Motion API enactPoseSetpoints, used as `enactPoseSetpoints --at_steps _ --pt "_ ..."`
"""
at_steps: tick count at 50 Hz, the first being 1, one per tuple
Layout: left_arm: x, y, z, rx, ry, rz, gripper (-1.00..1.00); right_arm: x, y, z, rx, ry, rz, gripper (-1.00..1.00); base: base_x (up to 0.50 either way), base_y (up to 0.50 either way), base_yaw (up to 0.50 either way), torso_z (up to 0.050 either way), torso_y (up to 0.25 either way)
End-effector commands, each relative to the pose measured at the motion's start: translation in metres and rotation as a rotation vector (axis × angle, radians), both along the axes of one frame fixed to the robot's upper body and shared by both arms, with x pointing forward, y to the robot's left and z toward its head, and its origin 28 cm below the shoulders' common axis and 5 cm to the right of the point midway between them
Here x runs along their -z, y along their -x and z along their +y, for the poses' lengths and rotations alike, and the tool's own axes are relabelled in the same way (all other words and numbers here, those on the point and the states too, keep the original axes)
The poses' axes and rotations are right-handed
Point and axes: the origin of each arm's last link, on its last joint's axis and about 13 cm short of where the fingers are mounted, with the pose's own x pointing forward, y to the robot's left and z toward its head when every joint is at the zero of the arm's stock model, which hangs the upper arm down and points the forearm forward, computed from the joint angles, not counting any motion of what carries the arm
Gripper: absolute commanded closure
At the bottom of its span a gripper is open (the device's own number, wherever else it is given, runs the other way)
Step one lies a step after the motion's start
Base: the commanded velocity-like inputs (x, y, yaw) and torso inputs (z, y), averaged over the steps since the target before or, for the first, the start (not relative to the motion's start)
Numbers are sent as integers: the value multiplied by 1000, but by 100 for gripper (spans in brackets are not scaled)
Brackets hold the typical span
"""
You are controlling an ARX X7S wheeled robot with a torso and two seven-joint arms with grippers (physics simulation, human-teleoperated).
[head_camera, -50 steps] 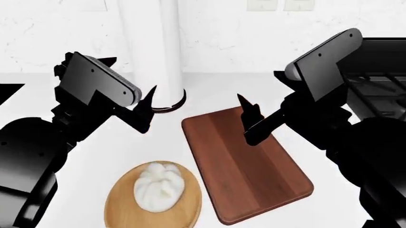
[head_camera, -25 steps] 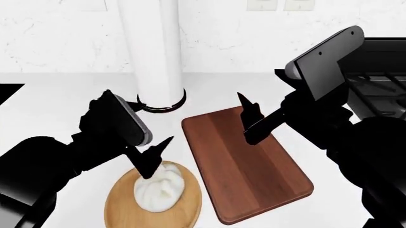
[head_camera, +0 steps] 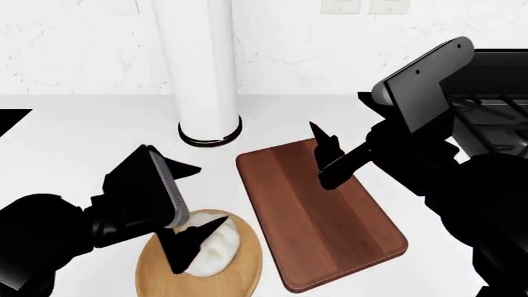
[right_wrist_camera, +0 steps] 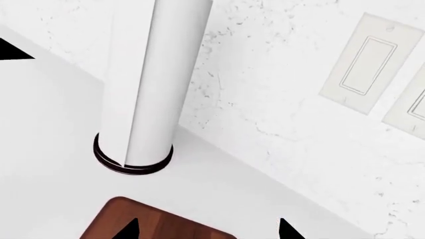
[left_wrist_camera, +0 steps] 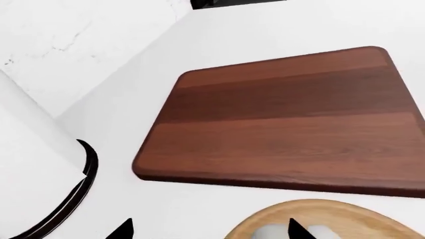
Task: Pick the dumpling from the plate and place it on the cutting board. Then pick the condiment bottle from the cabinet and place it next to the cutting board.
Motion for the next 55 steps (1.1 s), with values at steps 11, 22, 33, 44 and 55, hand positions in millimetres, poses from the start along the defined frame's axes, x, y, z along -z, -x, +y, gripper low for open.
enactPoseSetpoints --at_steps 11,22,33,44,55 --pt "11 16 7 114 27 115 -100 3 -2 0 8 14 3 -100 0 0 0 0 0" --pt "3 24 8 163 99 116 -100 5 -2 -1 13 21 6 -100 0 0 0 0 0" --pt "20 21 7 157 66 169 -100 7 -1 -1 11 23 11 -100 0 0 0 0 0" --pt "27 18 8 147 62 188 -100 9 -1 -1 11 27 13 -100 0 0 0 0 0" --pt "29 16 6 143 52 187 -100 8 0 -1 11 28 11 -100 0 0 0 0 0"
